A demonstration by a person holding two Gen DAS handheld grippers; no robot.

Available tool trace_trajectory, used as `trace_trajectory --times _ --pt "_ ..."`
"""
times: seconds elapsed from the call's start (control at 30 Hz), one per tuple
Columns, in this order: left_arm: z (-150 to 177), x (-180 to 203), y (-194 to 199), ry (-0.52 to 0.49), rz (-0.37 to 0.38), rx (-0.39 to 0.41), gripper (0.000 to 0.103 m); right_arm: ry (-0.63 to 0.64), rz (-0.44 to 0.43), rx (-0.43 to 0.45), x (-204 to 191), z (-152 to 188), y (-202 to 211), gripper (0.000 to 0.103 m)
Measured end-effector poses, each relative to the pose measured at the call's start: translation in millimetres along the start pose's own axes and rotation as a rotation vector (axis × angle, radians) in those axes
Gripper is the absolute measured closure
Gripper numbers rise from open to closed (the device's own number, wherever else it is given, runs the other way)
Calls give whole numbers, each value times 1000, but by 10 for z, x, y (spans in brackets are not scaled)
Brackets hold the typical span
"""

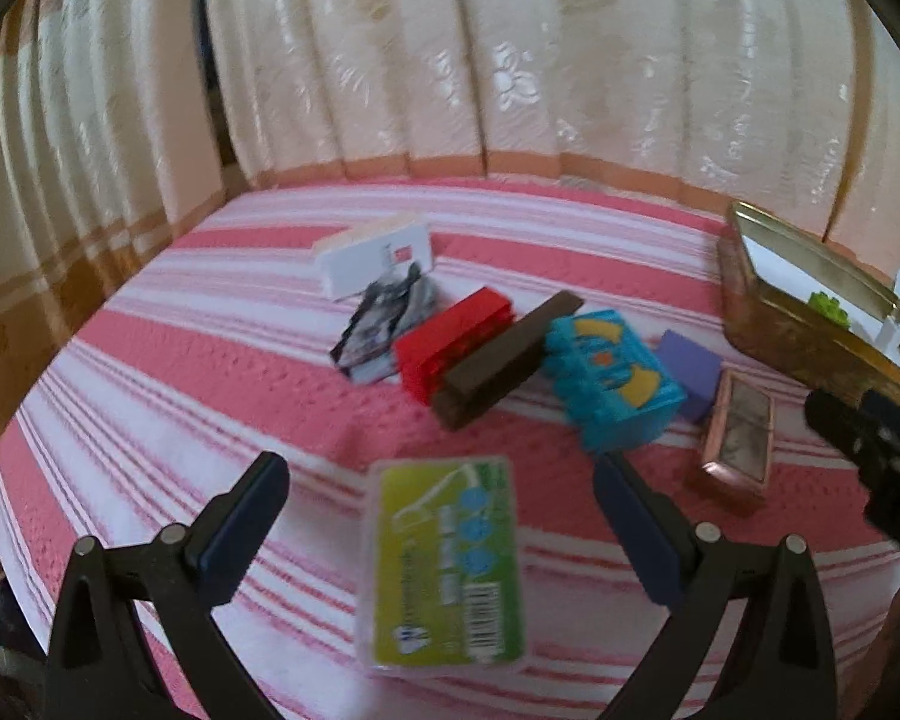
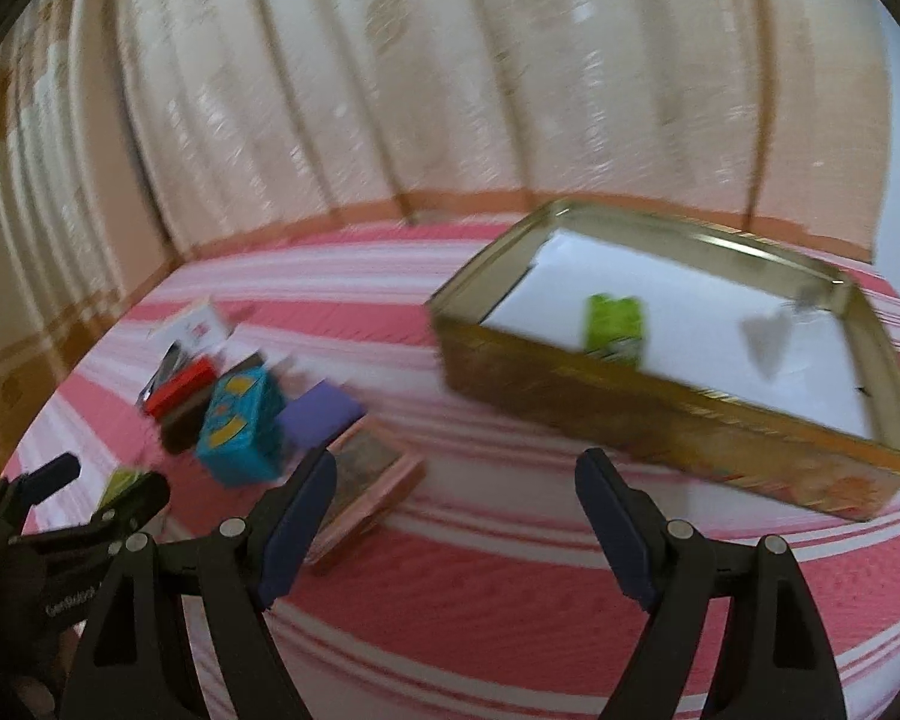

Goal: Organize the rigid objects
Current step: 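Grasp the clear floss box with the left tool while the right tool grasps the copper case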

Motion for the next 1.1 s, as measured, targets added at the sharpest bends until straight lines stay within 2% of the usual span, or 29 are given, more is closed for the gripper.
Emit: trace_trajectory --times 0.23,0.43,0.6,0.77,0.93,1.0,1.1 --pt "60 -196 -95 68 -9 -57 0 47 -42 -70 -353 87 -70 19" --pt "132 -283 -186 114 6 -114 3 71 -27 -151 -553 148 -223 19" --pt "162 -299 -210 129 9 -130 5 82 18 -170 -619 126 -305 19" --pt "166 -301 -228 122 1 -135 5 153 90 -176 -669 132 -357 20" --pt "158 -276 -232 112 5 -134 9 201 74 -153 -666 136 -305 33" --pt "148 -242 -228 99 14 -130 16 223 65 -143 -658 144 -271 42" --pt "138 -199 -219 81 33 -124 26 249 66 -133 -616 153 -244 42"
Point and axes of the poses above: each gripper's, at about its wrist camera, not at the fingertips, and y roughly against the way its jaws point, x to its right, z to its underside, the point moved 7 cm from there along -y, roughly the way its jaws point, and after that the axes turned 15 degrees about z, right-handed, at the moved point
